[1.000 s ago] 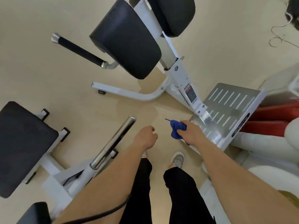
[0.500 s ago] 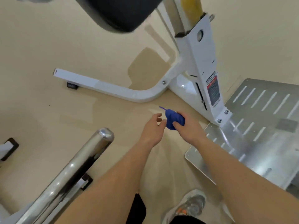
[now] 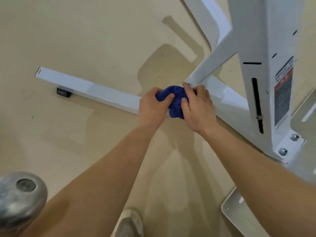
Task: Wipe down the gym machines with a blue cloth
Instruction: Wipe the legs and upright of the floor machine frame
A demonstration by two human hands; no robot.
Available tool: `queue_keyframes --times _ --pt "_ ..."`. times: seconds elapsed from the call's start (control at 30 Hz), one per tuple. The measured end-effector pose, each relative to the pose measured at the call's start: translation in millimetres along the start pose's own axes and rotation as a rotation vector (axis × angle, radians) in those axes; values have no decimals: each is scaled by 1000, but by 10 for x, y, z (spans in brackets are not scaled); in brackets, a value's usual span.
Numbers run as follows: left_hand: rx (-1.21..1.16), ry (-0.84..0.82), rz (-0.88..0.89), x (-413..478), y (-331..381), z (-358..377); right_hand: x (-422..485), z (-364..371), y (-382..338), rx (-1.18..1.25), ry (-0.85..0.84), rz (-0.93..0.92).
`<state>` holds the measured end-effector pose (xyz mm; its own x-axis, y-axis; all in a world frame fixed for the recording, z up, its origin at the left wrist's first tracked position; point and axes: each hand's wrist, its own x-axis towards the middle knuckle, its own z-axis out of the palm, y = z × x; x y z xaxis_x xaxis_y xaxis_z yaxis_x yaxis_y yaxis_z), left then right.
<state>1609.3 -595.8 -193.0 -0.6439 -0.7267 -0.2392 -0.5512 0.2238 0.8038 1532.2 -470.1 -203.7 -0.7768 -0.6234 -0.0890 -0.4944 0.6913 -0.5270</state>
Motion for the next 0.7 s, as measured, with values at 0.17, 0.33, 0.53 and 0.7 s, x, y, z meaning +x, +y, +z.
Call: queue_keyframes --times 0.17,0.33,0.53,0.7 --pt "500 231 217 348 -241 133 215 293 210 -273 288 -181" --pt "494 347 626 307 -507 306 203 621 534 -181 465 -318" --pt "698 -37 709 259 -575 461 32 907 639 -43 452 -317" --pt "761 -177 682 502 -358 480 148 785 704 -48 370 -337"
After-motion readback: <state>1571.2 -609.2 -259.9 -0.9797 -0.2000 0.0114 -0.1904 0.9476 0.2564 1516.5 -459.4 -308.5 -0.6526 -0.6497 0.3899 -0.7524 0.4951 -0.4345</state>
